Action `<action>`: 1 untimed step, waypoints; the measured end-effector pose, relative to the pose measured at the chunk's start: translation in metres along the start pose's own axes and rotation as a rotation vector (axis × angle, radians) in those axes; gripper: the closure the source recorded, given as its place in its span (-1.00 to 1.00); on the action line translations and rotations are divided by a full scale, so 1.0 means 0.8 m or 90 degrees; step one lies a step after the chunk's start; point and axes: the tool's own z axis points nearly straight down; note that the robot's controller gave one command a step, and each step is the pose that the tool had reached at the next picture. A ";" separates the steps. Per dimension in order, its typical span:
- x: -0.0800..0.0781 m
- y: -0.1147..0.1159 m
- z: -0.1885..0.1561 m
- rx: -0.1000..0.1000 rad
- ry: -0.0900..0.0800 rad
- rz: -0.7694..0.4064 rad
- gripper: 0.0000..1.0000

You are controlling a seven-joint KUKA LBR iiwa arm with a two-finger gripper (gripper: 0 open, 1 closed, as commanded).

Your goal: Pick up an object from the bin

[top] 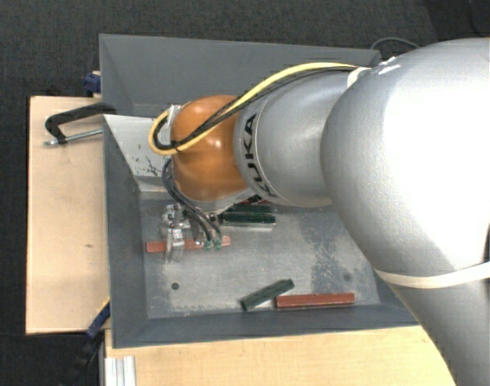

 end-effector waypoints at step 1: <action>0.000 0.000 0.000 0.000 0.000 0.000 1.00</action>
Offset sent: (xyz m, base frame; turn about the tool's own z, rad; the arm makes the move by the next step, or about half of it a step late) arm 0.0083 -0.0119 0.1414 -0.0086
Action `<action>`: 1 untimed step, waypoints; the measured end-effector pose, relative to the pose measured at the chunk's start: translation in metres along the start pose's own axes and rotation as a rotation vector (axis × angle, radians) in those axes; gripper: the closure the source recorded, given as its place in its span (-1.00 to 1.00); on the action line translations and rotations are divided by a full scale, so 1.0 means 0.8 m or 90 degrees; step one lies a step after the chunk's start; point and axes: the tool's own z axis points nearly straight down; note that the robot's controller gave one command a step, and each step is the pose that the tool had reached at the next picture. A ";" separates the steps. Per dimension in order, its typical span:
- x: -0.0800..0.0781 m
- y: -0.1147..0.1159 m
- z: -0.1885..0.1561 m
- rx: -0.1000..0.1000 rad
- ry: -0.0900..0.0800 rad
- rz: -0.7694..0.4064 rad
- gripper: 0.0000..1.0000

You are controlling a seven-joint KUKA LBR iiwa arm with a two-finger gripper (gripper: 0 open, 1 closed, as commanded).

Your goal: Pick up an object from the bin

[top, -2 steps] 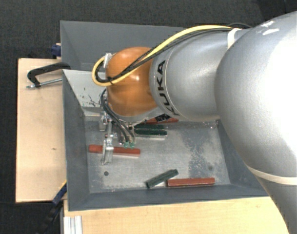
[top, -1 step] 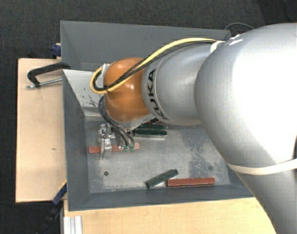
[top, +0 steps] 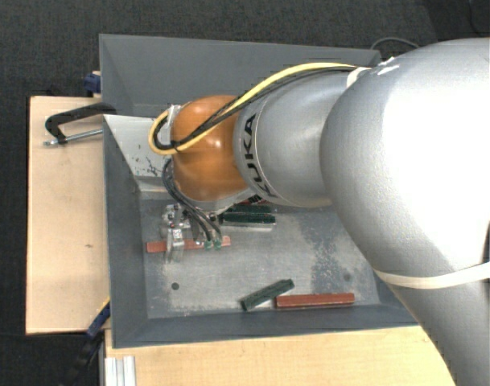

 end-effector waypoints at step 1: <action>-0.011 -0.014 -0.179 -0.001 -0.004 -0.005 1.00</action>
Offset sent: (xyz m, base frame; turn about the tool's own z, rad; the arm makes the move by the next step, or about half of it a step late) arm 0.0000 0.0000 0.0000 0.0000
